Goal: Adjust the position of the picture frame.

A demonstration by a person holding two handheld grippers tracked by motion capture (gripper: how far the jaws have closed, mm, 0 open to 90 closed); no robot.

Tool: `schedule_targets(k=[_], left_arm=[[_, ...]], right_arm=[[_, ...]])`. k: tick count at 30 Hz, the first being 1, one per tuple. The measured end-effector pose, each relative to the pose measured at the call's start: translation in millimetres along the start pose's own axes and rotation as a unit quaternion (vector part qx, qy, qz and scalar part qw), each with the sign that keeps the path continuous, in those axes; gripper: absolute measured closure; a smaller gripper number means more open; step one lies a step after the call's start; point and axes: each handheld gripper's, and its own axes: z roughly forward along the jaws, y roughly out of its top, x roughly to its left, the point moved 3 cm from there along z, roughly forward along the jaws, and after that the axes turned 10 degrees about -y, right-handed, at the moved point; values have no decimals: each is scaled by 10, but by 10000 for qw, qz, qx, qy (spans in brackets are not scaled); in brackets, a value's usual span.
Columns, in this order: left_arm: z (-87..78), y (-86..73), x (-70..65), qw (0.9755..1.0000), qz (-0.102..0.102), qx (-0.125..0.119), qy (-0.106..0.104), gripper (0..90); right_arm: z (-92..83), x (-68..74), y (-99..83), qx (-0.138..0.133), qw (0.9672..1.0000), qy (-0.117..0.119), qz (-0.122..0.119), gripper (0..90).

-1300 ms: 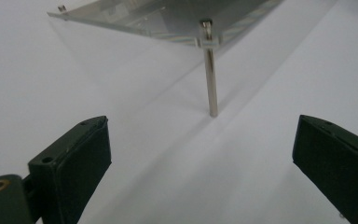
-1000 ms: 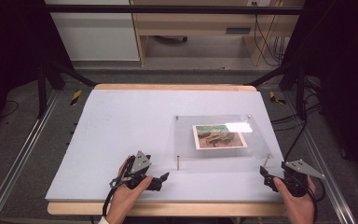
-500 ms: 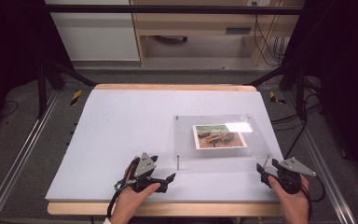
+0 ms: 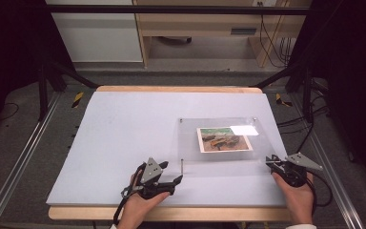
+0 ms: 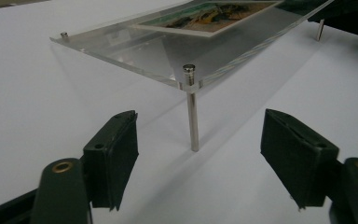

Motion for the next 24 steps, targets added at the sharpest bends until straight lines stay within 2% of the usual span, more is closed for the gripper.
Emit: schedule_targets(k=[1,4,8,9,10,11,15,19,24], left_arm=[[6,-2,-2,10000,-10,3,1,287],[16,-6,-2,10000,-18,17,49,321],[36,-8,23,9999,-58,25,89,402],[43,-4,32,9999,-93,-1,98,414],[49,2,43,9999,-110,-13,124,414],[69,20,56,9999,-91,-26,141,438],[102,65,69,9998,-93,-103,147,483],[231,115,90,9997,-166,-179,48,560],[341,111,110,9992,-300,-272,70,622]], right_arm=[[0,-11,-1,-4,10000,68,50,793],[-3,-15,12,-113,9997,189,55,846],[-36,-9,48,-192,9994,247,135,848],[-54,-3,70,-232,9990,291,237,848],[-54,-3,70,-232,9990,291,237,848],[-70,4,89,-256,9986,318,328,847],[-79,6,103,-268,9982,344,413,847],[-89,11,112,-259,9977,377,499,845],[-93,10,115,-261,9975,392,534,844]])
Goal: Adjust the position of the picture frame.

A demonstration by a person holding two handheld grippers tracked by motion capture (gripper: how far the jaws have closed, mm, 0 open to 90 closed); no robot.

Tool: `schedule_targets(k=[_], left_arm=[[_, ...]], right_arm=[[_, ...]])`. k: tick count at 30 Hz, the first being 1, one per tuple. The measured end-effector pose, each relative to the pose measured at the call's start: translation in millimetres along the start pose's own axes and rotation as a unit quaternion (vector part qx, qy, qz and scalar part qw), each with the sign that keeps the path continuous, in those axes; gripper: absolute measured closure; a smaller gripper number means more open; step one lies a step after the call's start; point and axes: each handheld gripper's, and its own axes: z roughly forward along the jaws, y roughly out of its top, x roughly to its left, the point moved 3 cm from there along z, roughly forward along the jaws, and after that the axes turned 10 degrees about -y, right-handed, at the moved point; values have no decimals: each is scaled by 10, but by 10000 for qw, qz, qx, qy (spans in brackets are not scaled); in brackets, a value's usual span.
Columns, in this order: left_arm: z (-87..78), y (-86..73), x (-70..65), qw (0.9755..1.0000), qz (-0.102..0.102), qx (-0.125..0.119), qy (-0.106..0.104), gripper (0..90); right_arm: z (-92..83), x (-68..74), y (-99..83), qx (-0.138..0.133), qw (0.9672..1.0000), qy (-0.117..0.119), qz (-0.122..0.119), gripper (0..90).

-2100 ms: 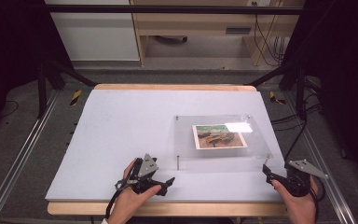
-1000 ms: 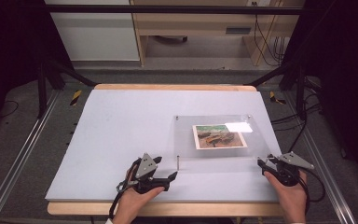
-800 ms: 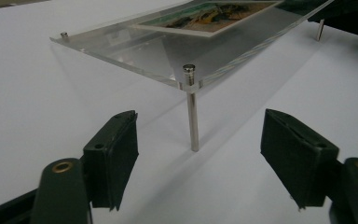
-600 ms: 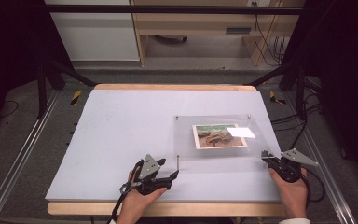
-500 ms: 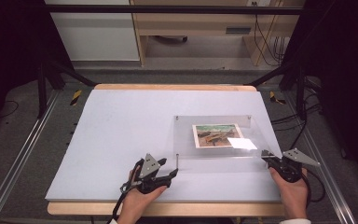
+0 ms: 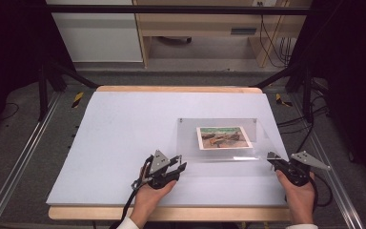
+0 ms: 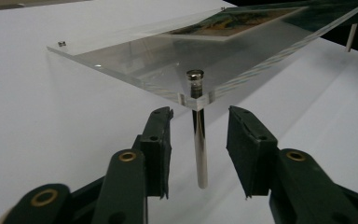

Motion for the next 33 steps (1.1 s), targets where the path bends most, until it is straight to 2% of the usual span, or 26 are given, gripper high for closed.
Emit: schedule_targets(k=[1,2,3,4,5,8,9,10,12,14,16,18,19,21,23,26,27,28,29,30,31,32,33], left_arm=[[38,3,8,9999,-1,-102,42,657],[38,3,8,9999,-1,-102,42,675],[71,1,35,9996,-138,-249,72,696],[71,1,35,9996,-138,-249,72,716],[87,7,62,9982,-365,-473,16,730],[86,15,37,9977,-355,-570,36,749],[89,23,13,9976,-346,-596,18,805],[87,32,1,9976,-339,-600,65,833],[87,49,10,9971,-442,-620,23,839],[82,62,9,9979,-390,-523,44,840],[79,64,12,9982,-372,-459,33,840],[74,69,19,9986,-318,-411,2,842],[62,104,34,9989,-269,-393,-32,842],[46,132,45,9990,-238,-364,-45,842],[1,207,69,9991,-215,-372,-36,841],[-119,313,128,9990,-213,-390,-41,838],[-223,358,178,9989,-243,-405,-15,837],[-223,358,178,9989,-243,-405,-15,837],[-342,386,230,9988,-242,-425,15,837],[-342,386,230,9988,-242,-425,15,837],[-403,394,255,9987,-239,-447,46,836],[-465,397,285,9986,-237,-459,70,836],[-525,397,319,9986,-223,-473,106,836]], right_arm=[[0,0,-2,11,10000,5,9,844],[0,-2,-3,21,10000,11,10,844],[0,-2,-4,23,10000,9,18,843],[0,-2,-4,23,10000,9,18,843],[0,-3,-7,44,10000,11,11,844],[3,-5,-11,41,10000,19,3,844],[2,-4,-9,31,10000,22,25,844],[3,-3,-7,27,10000,15,31,844],[5,-5,-10,24,10000,21,48,842],[7,-4,-9,16,10000,21,54,833],[28,4,-8,1,10000,22,28,770],[43,9,0,18,10000,-19,-55,767],[48,11,17,-24,9999,16,-110,842],[30,27,54,-96,9999,-18,-125,848],[18,44,80,-152,9998,-22,-110,848],[-27,142,167,-270,9996,-54,-116,848],[-43,237,221,-231,9996,-55,-138,848],[-43,237,221,-231,9996,-55,-138,848],[-44,343,261,-212,9997,2,-138,846],[-44,343,261,-212,9997,2,-138,846],[-35,461,301,-182,9997,68,-167,845],[-35,461,301,-182,9997,68,-167,845],[-26,522,326,-204,9996,98,-189,845]])
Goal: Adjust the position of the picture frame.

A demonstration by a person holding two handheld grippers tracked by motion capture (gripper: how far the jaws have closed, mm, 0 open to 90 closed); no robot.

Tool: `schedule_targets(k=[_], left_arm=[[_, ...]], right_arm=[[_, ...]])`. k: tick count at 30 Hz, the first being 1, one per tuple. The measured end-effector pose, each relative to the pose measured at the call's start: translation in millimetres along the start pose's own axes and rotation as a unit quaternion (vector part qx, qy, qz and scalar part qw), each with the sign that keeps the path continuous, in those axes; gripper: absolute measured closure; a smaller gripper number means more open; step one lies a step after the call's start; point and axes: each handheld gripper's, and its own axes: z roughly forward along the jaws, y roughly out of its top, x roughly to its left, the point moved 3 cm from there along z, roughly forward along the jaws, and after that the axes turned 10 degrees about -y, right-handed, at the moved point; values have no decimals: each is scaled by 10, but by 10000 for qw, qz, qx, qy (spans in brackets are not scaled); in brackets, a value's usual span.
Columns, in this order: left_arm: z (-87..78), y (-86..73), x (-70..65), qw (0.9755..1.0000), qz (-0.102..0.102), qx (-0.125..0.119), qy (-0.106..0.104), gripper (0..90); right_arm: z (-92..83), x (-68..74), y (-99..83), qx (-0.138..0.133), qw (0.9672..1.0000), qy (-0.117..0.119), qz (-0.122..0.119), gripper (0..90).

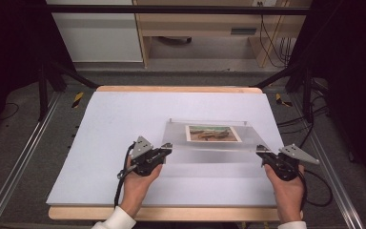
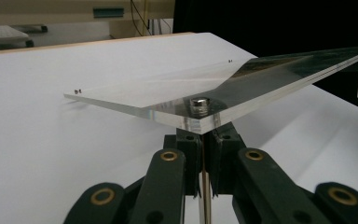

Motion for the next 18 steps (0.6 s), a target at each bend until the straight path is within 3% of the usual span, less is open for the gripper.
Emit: schedule_targets(k=[1,2,3,8,18], left_arm=[[-57,6,36,10000,7,-19,33,834],[-166,20,118,9999,13,-70,85,834],[-166,20,118,9999,13,-70,85,834],[-454,68,390,9996,43,-167,243,833],[-633,145,783,9991,225,-171,314,828]], right_arm=[[31,129,61,-52,10000,49,-19,845],[54,191,93,-73,9999,64,-68,845],[54,191,93,-73,9999,64,-68,845],[243,557,253,-117,9997,189,-142,845],[557,922,400,-114,9997,198,-115,844]])
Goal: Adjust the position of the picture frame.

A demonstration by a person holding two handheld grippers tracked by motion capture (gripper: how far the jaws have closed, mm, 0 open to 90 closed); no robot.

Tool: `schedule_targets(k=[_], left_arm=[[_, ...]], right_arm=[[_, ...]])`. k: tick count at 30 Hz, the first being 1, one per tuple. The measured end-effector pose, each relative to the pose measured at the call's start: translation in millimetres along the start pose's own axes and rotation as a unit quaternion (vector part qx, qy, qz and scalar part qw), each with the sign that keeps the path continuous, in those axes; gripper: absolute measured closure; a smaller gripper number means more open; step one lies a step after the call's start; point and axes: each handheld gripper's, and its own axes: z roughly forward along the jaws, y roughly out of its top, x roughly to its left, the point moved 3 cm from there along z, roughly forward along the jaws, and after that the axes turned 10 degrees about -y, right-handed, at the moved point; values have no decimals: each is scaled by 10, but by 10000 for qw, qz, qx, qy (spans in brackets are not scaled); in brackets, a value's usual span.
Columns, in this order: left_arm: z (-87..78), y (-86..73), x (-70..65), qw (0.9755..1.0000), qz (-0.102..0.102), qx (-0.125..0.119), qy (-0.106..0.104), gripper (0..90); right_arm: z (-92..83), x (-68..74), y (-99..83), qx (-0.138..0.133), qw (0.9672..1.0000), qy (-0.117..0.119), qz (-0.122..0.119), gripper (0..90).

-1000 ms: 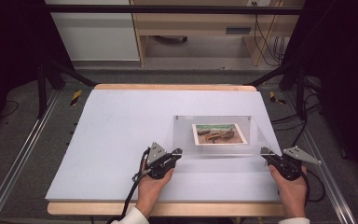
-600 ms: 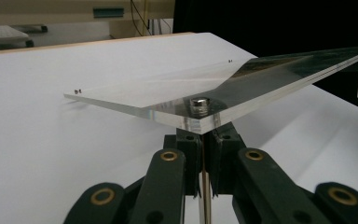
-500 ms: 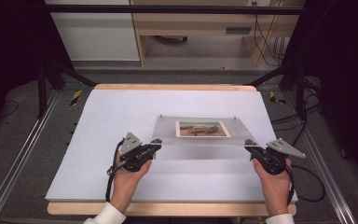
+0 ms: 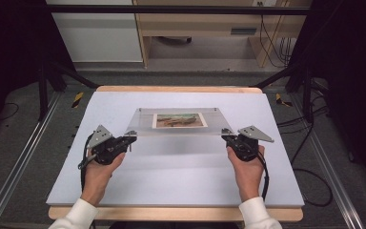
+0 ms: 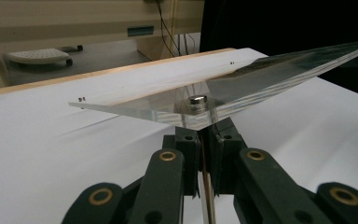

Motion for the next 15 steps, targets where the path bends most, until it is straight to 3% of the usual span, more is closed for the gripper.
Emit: schedule_targets(k=[4,6,15], left_arm=[[20,-24,89,9999,50,46,74,826],[48,-79,147,10000,-22,62,69,825],[88,-218,187,9999,-107,86,51,825]], right_arm=[[72,52,-12,34,10000,-42,-16,843],[121,83,-42,102,9999,-60,-33,841],[153,90,-145,166,9998,-65,-6,843]])
